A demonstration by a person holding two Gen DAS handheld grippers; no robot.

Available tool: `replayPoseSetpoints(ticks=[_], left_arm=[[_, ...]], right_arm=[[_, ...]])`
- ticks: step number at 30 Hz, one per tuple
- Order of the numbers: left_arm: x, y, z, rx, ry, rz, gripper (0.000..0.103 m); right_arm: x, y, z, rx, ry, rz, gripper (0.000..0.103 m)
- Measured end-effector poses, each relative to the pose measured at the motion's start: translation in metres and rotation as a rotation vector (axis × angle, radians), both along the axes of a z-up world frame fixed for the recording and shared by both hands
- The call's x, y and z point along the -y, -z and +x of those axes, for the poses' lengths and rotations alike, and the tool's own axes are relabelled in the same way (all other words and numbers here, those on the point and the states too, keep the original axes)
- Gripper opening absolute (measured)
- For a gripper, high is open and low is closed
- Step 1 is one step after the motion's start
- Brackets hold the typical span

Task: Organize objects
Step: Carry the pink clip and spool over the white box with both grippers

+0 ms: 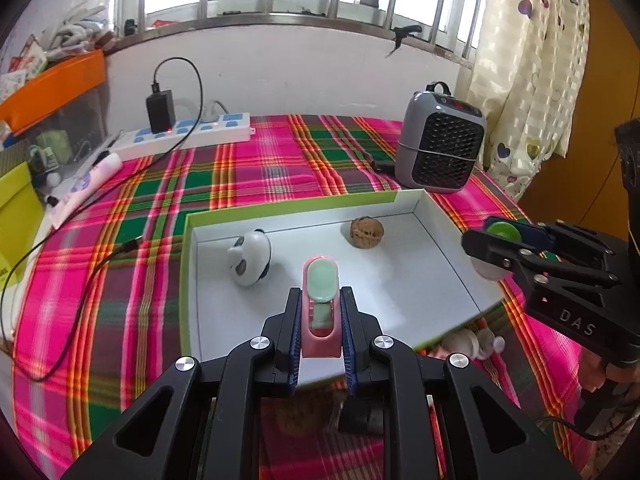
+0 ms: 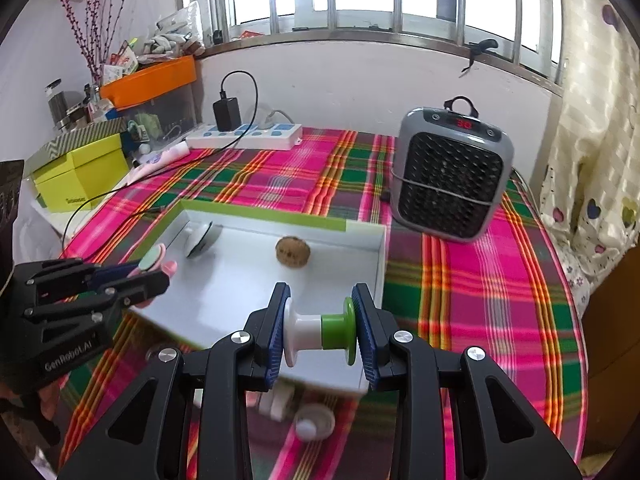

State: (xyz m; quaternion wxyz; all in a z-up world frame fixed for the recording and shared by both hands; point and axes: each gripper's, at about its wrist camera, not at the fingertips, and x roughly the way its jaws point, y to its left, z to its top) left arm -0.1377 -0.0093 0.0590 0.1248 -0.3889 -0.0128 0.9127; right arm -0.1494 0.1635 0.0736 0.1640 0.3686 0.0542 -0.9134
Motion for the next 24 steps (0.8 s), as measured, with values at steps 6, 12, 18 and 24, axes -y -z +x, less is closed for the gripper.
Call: replayPoseSetpoints(ticks=[6, 12, 18, 24], left_arm=[[-0.004, 0.006, -0.024, 0.016, 0.004, -0.012, 0.016], [-0.006, 0.012, -0.045, 0.032, -0.002, -0.017, 0.016], [-0.006, 0.020, -0.060, 0.050, -0.004, -0.021, 0.016], [-0.007, 0.027, -0.068, 0.070, -0.003, -0.021, 0.016]], right_arm=[[0.007, 0.009, -0.028, 0.023, -0.004, 0.032, 0.033], [0.013, 0.019, -0.048, 0.037, -0.012, 0.044, 0.033], [0.016, 0.029, -0.063, 0.052, 0.002, 0.075, 0.033], [0.021, 0.038, -0.075, 0.075, 0.001, 0.095, 0.033]])
